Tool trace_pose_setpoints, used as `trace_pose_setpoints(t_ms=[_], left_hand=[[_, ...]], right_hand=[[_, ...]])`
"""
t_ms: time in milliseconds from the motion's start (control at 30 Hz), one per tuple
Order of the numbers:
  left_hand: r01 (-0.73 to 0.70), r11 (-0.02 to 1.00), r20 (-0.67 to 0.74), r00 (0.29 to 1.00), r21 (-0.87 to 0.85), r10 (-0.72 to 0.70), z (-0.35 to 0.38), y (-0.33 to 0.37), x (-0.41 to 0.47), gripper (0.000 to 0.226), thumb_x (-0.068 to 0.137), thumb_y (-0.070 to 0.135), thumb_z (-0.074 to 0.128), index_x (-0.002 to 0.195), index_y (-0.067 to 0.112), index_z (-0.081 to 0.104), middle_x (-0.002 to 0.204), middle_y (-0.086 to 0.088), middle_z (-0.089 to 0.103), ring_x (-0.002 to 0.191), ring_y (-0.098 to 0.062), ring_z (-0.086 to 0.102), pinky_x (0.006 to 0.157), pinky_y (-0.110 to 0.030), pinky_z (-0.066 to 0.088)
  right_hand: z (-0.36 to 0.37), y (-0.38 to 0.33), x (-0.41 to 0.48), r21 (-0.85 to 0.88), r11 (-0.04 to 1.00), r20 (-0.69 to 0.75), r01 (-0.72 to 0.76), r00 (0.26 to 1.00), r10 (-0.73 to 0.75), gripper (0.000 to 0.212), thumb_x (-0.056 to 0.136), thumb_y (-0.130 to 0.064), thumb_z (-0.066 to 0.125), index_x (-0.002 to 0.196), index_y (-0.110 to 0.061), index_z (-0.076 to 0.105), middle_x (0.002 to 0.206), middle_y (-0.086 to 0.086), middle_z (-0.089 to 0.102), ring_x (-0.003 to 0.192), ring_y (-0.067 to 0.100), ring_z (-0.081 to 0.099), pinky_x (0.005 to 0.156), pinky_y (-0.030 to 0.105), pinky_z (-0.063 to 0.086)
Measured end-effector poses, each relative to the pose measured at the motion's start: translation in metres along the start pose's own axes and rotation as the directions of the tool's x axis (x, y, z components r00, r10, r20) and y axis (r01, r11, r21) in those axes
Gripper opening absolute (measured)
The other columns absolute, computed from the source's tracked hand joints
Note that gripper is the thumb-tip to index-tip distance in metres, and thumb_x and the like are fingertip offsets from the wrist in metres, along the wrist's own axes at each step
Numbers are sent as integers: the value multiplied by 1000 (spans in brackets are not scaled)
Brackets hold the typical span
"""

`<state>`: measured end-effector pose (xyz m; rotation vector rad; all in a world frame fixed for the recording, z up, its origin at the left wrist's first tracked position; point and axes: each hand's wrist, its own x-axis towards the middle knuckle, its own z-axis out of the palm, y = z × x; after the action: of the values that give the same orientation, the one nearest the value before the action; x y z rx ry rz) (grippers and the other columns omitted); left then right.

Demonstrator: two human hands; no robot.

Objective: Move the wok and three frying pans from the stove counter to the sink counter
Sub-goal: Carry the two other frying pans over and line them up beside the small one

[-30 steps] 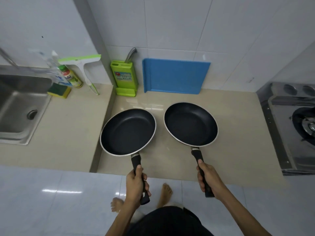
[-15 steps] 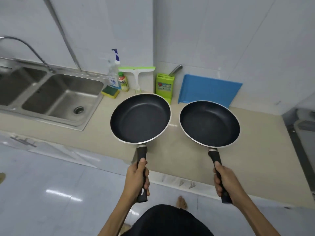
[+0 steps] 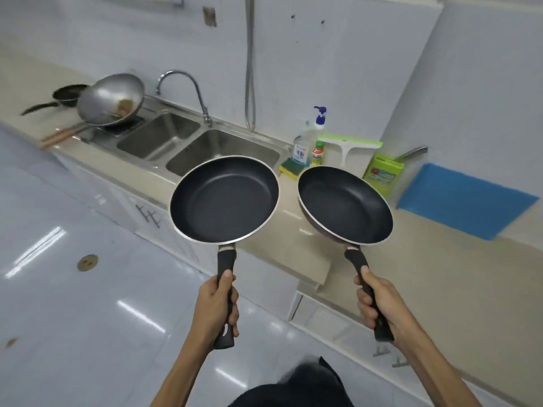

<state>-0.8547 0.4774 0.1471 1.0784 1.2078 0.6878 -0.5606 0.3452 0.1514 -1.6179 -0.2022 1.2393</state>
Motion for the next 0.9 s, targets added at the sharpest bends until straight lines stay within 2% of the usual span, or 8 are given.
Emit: trace_pose_setpoints(t_ms=[267, 500, 600, 767, 900], left_hand=[[-1, 997, -211, 977, -76, -15, -110, 9, 36, 44, 106, 34, 44, 102, -9, 54, 52, 0, 46, 31, -17, 39, 33, -29, 45], [-10, 989, -339, 940, -150, -42, -206, 25, 101, 39, 106, 34, 45, 104, -2, 57, 54, 2, 49, 32, -16, 39, 34, -29, 46], [3, 984, -403, 912, -177, -75, -251, 38, 131, 38, 106, 34, 45, 103, -2, 57, 53, 2, 48, 31, -16, 39, 33, -29, 45], [-3, 983, -459, 884, -183, -82, -319, 60, 177, 39, 106, 33, 46, 101, -4, 56, 48, 1, 47, 30, -16, 40, 33, -27, 44], [-23, 979, -519, 850, -203, -88, -366, 77, 215, 37, 106, 32, 47, 100, -3, 57, 53, 0, 49, 31, -16, 40, 33, -29, 45]], right_hand=[[137, -22, 47, -143, 990, 181, 5, 983, 21, 37, 104, -46, 50, 96, -10, 53, 50, -2, 37, 29, 11, 31, 33, 19, 30], [267, -46, 110, -234, 972, 306, 17, 950, 57, 37, 105, -45, 47, 97, -9, 51, 50, 0, 36, 28, 12, 31, 31, 19, 30], [328, -61, 135, -305, 952, 331, 28, 940, 78, 36, 106, -44, 47, 98, -9, 50, 50, 0, 37, 30, 13, 32, 32, 20, 30], [415, -80, 182, -331, 942, 392, 51, 916, 88, 38, 103, -47, 51, 97, -9, 51, 50, 0, 38, 30, 14, 32, 33, 20, 32], [483, -98, 216, -382, 921, 421, 78, 902, 98, 39, 102, -49, 53, 95, -10, 54, 51, 0, 40, 31, 16, 33, 36, 22, 35]])
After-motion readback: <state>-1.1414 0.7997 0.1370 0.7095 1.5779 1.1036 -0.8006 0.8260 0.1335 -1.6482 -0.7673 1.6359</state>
